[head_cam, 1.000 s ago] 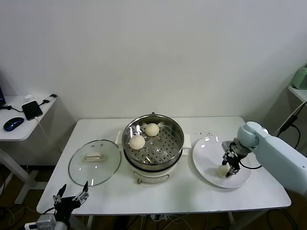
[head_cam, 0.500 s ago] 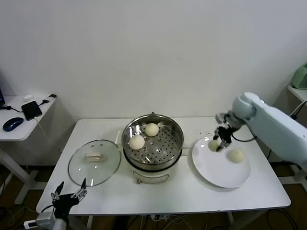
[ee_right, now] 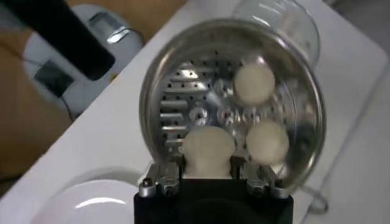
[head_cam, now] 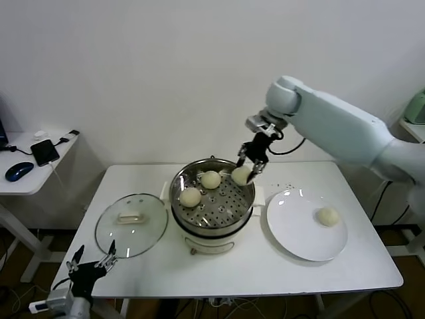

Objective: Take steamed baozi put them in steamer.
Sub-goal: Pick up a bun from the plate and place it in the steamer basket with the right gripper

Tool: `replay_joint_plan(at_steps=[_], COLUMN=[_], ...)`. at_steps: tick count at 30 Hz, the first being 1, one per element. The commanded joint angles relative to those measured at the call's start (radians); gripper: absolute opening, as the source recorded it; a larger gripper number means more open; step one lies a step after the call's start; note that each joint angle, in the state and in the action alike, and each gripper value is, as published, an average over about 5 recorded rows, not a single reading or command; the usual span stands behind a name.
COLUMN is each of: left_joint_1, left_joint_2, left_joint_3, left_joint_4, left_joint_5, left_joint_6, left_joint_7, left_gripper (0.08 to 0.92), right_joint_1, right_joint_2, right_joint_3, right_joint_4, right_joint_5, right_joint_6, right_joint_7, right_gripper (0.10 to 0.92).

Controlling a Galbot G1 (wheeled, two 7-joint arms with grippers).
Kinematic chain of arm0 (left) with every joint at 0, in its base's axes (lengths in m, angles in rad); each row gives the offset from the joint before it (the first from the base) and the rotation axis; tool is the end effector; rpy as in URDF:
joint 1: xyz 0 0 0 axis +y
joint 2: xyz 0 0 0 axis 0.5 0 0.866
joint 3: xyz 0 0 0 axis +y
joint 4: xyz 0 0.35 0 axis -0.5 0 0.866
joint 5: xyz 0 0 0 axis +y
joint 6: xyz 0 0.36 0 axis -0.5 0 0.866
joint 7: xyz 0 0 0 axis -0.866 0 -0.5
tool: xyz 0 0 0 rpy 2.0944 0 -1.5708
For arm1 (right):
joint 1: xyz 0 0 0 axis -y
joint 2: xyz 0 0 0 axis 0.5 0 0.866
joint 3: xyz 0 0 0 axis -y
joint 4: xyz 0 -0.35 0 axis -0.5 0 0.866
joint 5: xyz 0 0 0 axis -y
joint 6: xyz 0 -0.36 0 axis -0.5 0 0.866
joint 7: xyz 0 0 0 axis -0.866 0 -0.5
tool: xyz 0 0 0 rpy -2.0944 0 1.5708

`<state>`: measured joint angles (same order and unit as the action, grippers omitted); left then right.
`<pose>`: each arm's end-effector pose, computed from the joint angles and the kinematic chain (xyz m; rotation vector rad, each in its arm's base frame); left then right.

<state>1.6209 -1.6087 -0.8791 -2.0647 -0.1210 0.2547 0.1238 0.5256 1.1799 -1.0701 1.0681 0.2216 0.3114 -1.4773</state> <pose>0.1500 0.1035 -0.3153 0.2974 -2.8102 0.0468 0.6041 0.0921 -0.0060 2.1006 -0.7906 1.7822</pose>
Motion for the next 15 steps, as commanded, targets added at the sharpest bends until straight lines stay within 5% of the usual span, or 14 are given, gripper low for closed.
replay_joint_plan(at_steps=[1,15], left_joint_1=[-0.010,-0.007], left_joint_2=[-0.040,-0.046], left_joint_3=[-0.023,-0.010], left_joint_4=[-0.003,-0.011], left_joint_5=[-0.009,-0.007], left_joint_6=[0.004,0.004], left_joint_7=[-0.002,-0.003], left_gripper=[0.823,0.823], right_joint_1=[0.049,-0.073], right_joint_2=[0.126,0.159], right_joint_3=[-0.126,-0.107], right_joint_4=[0.027,0.183], right_joint_5=[-0.076,-0.403], right_joint_6=[0.421,0.467], right_joint_7=[0.018,0.116], right_gripper=[0.518,0.515])
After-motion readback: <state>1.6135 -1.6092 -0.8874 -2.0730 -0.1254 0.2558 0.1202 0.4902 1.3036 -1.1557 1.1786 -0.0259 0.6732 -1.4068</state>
